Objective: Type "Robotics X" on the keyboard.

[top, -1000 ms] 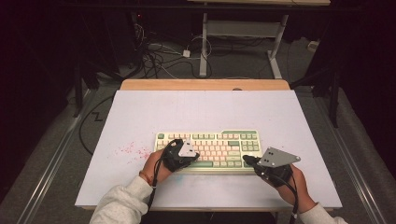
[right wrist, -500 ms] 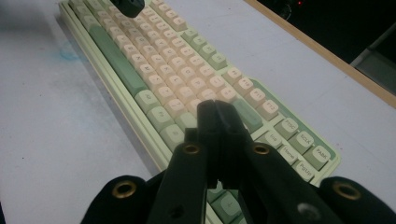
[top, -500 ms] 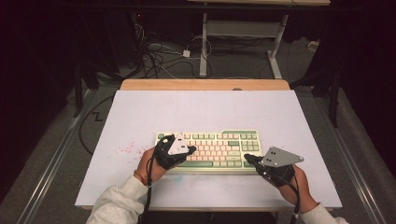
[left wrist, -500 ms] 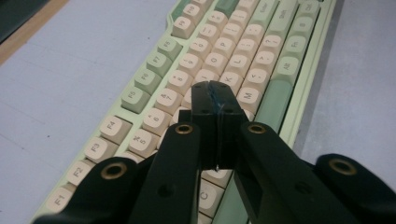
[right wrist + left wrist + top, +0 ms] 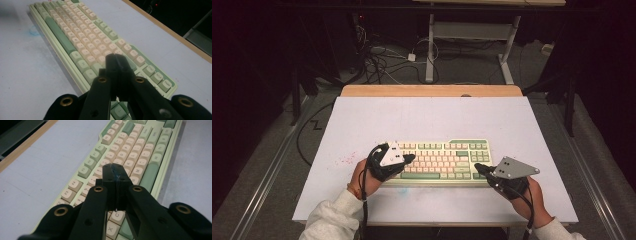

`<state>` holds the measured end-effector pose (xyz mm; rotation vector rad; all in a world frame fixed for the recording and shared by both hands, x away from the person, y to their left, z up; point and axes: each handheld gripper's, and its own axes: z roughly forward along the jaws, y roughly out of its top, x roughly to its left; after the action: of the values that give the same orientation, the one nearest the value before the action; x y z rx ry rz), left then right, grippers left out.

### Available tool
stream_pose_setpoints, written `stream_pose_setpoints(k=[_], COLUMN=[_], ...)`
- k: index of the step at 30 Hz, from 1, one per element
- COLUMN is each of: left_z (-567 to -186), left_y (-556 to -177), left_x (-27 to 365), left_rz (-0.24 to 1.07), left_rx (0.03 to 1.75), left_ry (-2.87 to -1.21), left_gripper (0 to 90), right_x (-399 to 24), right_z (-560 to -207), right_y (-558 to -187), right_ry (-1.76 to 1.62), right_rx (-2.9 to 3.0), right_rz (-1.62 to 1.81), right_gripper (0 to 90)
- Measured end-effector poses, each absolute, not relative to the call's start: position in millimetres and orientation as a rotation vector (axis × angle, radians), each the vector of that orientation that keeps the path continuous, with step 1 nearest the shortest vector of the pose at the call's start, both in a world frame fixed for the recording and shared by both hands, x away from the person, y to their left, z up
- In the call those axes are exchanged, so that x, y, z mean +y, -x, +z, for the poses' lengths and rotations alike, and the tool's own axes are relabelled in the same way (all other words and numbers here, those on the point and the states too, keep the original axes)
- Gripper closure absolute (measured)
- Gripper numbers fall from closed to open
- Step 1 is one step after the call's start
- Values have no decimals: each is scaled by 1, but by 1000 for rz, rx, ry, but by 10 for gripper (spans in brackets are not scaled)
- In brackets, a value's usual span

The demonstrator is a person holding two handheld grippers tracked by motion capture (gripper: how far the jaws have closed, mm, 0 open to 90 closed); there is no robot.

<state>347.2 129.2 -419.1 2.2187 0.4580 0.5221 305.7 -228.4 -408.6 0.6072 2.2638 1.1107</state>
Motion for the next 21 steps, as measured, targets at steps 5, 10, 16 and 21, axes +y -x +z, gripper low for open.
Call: stream_pose_setpoints(k=[5,10,16,21], left_z=[-419,-418,-422,-423], left_y=[-344,-342,-335,-330], left_x=[139,145,151,166], left_rz=[532,546,552,562], left_rx=[474,483,486,514], left_ry=[-2215,-2209,-2217,-2209], left_gripper=[875,875,875,875], right_x=[-229,-228,-223,-216], right_z=[-410,-411,-412,-412], right_y=[-307,-308,-308,-313], right_ry=[-607,-609,-603,-600], right_rx=[2270,2272,2285,2288], right_rz=[1111,1114,1111,1119], right_gripper=[900,900,900,900])
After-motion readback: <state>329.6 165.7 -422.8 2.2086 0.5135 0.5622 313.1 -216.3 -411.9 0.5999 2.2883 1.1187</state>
